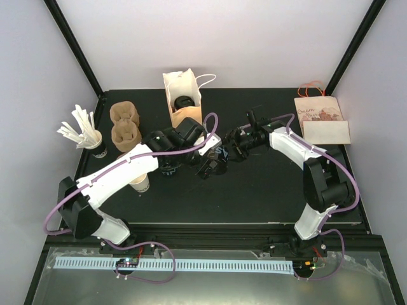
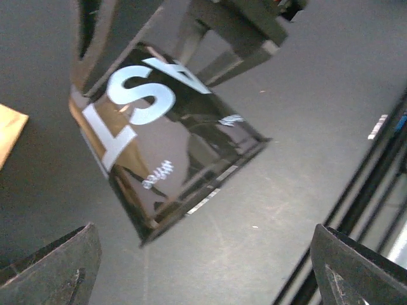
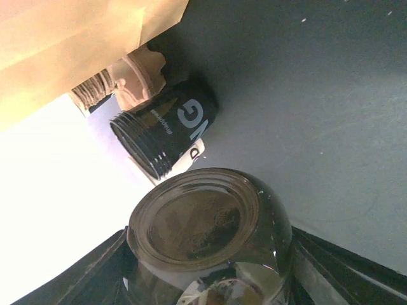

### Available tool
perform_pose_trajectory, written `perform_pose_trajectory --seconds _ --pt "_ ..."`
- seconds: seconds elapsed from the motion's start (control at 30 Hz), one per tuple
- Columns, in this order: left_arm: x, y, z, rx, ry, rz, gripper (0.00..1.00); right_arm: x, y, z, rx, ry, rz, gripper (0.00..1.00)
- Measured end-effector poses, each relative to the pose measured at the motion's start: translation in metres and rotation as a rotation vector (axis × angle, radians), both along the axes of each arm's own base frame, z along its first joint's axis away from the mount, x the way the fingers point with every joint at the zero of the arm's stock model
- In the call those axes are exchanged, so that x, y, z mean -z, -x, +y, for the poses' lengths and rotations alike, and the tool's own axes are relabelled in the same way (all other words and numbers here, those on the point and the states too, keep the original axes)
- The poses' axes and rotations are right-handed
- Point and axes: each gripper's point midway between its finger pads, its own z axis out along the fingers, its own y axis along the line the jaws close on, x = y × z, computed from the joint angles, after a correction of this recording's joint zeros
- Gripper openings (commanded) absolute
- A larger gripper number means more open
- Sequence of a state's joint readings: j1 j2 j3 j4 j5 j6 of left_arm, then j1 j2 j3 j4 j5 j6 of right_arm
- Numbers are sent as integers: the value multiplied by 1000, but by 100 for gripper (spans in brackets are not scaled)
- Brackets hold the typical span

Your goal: Pack the takeout coffee

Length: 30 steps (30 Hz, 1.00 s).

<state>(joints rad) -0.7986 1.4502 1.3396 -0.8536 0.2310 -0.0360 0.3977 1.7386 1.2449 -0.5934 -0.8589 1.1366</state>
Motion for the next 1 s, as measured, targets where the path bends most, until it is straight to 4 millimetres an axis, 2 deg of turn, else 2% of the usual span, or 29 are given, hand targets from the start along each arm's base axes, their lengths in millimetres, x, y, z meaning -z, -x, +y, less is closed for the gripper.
perform_pose_trajectory --seconds 0.17,0.33,0.43,0.53,0.6,0.77,0.83,1.0 --pt "12 -21 13 -50 -105 -96 86 -7 -1 5 9 -40 22 61" --pt "24 -38 23 -81 -186 -169 70 -10 1 7 12 -59 47 61" --pt "30 -45 21 -86 -201 -187 51 -11 1 7 13 -67 53 62" --pt "34 -48 20 -84 -207 -197 21 -12 -2 7 29 -70 61 63" --pt "33 -48 18 -76 -202 -205 4 -13 -3 7 35 -72 63 68" --pt "32 -56 22 -98 -213 -233 2 -9 -3 2 65 -58 97 93" --pt "32 -55 22 -99 -209 -229 2 -8 -4 -4 91 -35 94 100" --pt "35 -46 19 -82 -198 -168 2 -14 -19 -39 172 68 15 100"
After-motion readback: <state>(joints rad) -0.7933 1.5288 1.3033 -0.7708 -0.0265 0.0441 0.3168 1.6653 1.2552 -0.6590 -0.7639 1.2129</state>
